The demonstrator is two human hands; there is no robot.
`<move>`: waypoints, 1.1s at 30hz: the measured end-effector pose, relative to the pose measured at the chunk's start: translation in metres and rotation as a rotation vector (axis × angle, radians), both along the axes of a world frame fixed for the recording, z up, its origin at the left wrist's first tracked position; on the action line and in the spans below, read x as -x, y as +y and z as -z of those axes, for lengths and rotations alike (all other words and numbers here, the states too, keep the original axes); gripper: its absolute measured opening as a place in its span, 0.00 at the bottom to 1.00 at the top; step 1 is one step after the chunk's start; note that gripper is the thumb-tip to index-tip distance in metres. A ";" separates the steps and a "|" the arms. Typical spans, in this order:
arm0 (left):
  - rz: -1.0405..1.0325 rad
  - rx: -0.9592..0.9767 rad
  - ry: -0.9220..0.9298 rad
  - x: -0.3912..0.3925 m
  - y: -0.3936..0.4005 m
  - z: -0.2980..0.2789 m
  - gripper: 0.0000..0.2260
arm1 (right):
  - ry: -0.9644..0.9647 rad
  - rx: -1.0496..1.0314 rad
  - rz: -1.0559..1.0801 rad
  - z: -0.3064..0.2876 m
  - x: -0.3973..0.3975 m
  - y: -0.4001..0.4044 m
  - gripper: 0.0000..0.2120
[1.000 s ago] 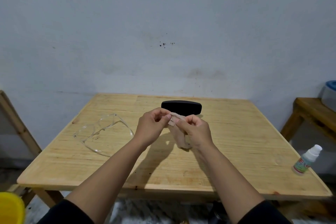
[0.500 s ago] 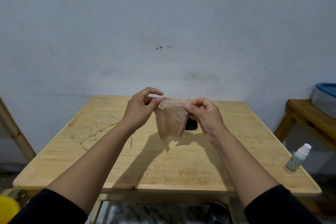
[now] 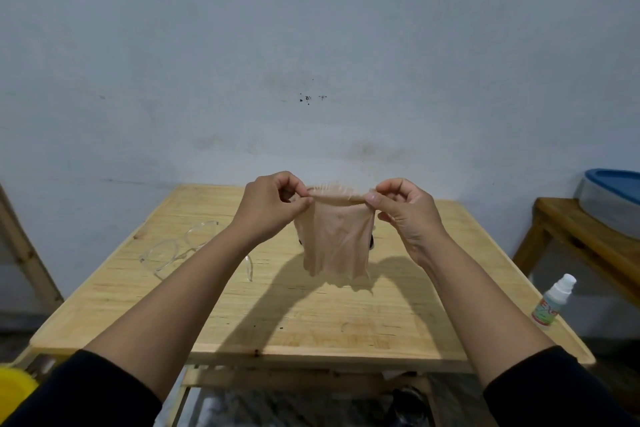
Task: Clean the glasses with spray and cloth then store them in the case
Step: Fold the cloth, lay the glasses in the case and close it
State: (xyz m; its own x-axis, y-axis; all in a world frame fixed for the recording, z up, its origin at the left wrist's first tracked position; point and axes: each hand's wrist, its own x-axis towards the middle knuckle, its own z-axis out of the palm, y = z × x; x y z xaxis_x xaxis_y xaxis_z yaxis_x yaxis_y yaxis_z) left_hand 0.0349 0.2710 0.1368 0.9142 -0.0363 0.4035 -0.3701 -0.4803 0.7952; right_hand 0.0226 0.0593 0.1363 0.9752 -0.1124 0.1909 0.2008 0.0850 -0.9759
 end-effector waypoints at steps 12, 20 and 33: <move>-0.039 0.096 0.045 -0.008 0.006 0.015 0.04 | 0.099 0.217 0.025 0.020 -0.002 -0.019 0.05; -0.081 0.138 0.059 -0.030 -0.005 0.031 0.04 | 0.154 0.210 0.087 0.038 -0.024 -0.030 0.06; 0.037 -0.046 -0.027 -0.004 0.003 0.057 0.08 | 0.056 0.339 0.073 0.055 -0.004 -0.026 0.09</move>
State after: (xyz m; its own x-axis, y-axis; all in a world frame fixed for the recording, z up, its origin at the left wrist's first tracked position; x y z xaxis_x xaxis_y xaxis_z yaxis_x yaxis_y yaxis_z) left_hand 0.0391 0.2744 0.0793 0.9008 -0.0889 0.4250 -0.4092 -0.5015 0.7623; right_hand 0.0262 0.0335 0.0812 0.9768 -0.1219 0.1762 0.1401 -0.2585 -0.9558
